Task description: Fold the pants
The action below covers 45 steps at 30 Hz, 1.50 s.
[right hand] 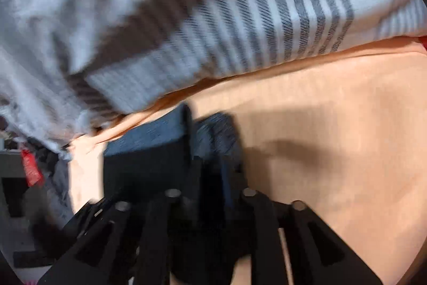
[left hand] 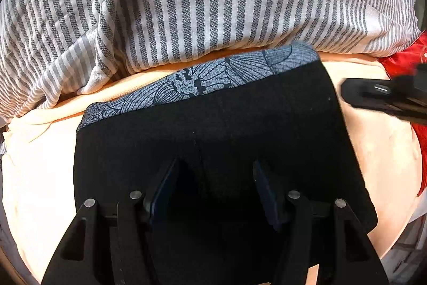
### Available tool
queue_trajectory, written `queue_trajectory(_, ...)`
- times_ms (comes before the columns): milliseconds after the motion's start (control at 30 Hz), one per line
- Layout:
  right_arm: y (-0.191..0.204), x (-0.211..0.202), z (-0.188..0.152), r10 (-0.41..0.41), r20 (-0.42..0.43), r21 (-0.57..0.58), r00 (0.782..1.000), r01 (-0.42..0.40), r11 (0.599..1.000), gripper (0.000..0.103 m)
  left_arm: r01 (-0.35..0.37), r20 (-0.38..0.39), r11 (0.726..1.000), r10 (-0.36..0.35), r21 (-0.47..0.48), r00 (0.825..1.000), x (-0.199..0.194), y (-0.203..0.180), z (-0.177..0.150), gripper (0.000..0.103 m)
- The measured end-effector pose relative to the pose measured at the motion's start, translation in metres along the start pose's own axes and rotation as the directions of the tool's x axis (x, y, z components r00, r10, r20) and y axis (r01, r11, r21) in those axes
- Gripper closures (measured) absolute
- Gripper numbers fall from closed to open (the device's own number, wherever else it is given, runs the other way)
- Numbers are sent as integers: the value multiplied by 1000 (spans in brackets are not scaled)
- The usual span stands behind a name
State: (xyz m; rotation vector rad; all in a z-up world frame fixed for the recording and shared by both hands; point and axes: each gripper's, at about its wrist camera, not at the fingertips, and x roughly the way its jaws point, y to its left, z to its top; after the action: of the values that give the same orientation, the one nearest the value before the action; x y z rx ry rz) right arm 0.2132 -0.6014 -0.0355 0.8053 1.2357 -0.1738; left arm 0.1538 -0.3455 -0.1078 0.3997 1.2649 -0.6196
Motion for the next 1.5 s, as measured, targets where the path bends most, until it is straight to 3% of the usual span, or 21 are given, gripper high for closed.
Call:
queue_trajectory(33,7,-9,-8,16,9,-16,1000,-16,1000,63,-2,-2,1000,2,-3,1000,0,0,3,42)
queue_trajectory(67,14,-15,-16,40,9,-34,999,-40,999,59,-6,-7,1000,5,-9,1000,-2,1,3,42)
queue_trajectory(200,25,-8,-41,72,-45,-49,996,-75,996,57,-22,-9,998,22,-56,1000,-14,13,7,42)
queue_trajectory(300,8,20,-64,-23,-157,-27,987,19,999,58,-34,-22,996,33,-87,999,-17,29,1,42)
queue_trajectory(400,-6,22,-72,12,-121,-7,993,-13,1000,57,-56,-95,994,48,-90,994,-2,44,-10,38)
queue_trajectory(500,-7,23,-72,10,-131,-24,991,-13,1000,55,-90,-78,992,83,-87,993,2,51,-17,18)
queue_trajectory(900,19,27,-75,-51,-134,-128,990,34,991,24,-48,-78,992,40,-115,996,5,58,-18,17)
queue_trajectory(1233,12,21,-69,4,-136,-14,991,-6,1000,23,-40,-82,990,29,-132,996,5,64,-20,17)
queue_trajectory(1500,10,11,-75,-49,-120,-14,992,47,999,23,-43,-83,989,32,-143,996,4,62,-20,15)
